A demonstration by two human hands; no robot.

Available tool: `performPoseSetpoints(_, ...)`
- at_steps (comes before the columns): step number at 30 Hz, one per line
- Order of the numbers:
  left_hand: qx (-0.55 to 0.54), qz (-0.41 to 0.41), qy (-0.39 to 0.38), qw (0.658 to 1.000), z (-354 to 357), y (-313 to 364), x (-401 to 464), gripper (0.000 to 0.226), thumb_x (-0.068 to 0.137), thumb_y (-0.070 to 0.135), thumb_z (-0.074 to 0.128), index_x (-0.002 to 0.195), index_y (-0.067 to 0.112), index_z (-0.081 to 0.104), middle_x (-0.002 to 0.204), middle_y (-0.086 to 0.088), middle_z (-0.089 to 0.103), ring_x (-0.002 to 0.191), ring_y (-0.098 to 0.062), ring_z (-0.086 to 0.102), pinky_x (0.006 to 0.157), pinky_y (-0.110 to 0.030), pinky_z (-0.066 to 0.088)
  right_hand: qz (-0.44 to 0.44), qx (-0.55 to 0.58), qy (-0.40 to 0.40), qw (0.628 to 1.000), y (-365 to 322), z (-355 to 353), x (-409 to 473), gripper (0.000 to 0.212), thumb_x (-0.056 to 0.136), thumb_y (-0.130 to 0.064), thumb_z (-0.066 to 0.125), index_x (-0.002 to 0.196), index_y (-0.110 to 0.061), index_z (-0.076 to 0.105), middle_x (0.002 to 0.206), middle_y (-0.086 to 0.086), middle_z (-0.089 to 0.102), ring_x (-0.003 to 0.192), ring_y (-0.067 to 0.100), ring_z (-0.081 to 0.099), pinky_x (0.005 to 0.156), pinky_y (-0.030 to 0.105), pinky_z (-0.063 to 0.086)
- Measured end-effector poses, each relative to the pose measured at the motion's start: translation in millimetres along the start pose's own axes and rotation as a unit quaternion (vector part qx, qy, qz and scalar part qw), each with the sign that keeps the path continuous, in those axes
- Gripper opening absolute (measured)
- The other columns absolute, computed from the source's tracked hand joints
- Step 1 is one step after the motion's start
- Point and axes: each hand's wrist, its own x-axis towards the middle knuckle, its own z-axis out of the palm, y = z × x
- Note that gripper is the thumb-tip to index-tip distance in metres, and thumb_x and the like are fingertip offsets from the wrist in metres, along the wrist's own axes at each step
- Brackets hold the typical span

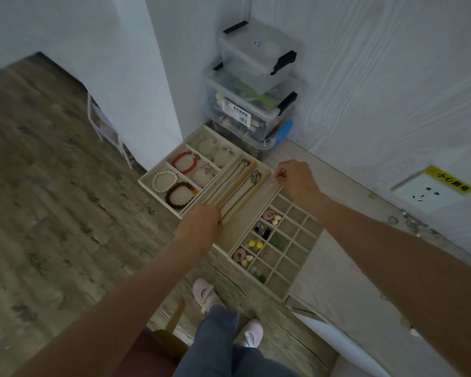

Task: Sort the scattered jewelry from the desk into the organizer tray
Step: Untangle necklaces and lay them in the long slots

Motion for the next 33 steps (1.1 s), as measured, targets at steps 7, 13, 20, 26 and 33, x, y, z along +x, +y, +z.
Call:
performPoseSetpoints(7, 0.095, 0.035, 0.005, 0.995, 6, 8, -4, 0.016, 0.092, 0.02, 0.052, 0.091, 0.01, 0.065, 0.091, -0.004, 0.063, 0.079, -0.022, 0.064, 0.06, -0.029, 0.045, -0.013, -0.035, -0.022, 0.999, -4, 1, 7, 0.016, 0.085, 0.0, 0.055, 0.087, -0.002, 0.071, 0.097, 0.013, 0.068, 0.09, 0.027, 0.063, 0.082, 0.029, 0.045)
performPoseSetpoints(13, 0.182, 0.052, 0.023, 0.982, 9, 15, -6, 0.017, 0.09, 0.013, 0.047, 0.076, 0.014, 0.056, 0.07, 0.002, 0.051, 0.06, -0.014, 0.047, 0.052, -0.026, 0.033, 0.015, -0.103, -0.003, 0.995, -9, 15, 6, 0.016, 0.089, -0.016, 0.053, 0.097, -0.018, 0.067, 0.096, 0.005, 0.067, 0.088, 0.026, 0.063, 0.071, 0.032, 0.045)
performPoseSetpoints(20, 0.251, 0.095, -0.027, 0.963, 16, 20, -5, 0.013, 0.09, 0.006, 0.053, 0.089, 0.014, 0.063, 0.074, 0.001, 0.053, 0.056, -0.013, 0.045, 0.052, -0.026, 0.035, 0.0, -0.15, 0.024, 0.988, -7, 28, 4, 0.014, 0.088, -0.017, 0.053, 0.089, -0.013, 0.066, 0.089, 0.007, 0.068, 0.083, 0.027, 0.063, 0.07, 0.034, 0.045)
performPoseSetpoints(26, 0.273, 0.099, -0.042, 0.956, 15, 26, -6, 0.021, 0.085, -0.001, 0.058, 0.091, 0.018, 0.059, 0.062, 0.002, 0.03, 0.046, -0.01, 0.023, 0.042, -0.026, 0.015, -0.022, -0.202, 0.04, 0.978, -3, 34, 5, 0.016, 0.092, -0.018, 0.05, 0.092, -0.011, 0.064, 0.089, 0.01, 0.067, 0.082, 0.031, 0.063, 0.063, 0.032, 0.038)
performPoseSetpoints(33, 0.259, 0.086, -0.018, 0.962, 18, 20, -5, 0.023, 0.085, 0.001, 0.06, 0.104, 0.014, 0.058, 0.082, 0.001, 0.053, 0.057, -0.012, 0.049, 0.045, -0.024, 0.027, -0.037, -0.171, 0.043, 0.984, 2, 30, -2, 0.018, 0.092, -0.011, 0.048, 0.096, -0.013, 0.065, 0.093, 0.009, 0.065, 0.087, 0.026, 0.059, 0.064, 0.032, 0.04)
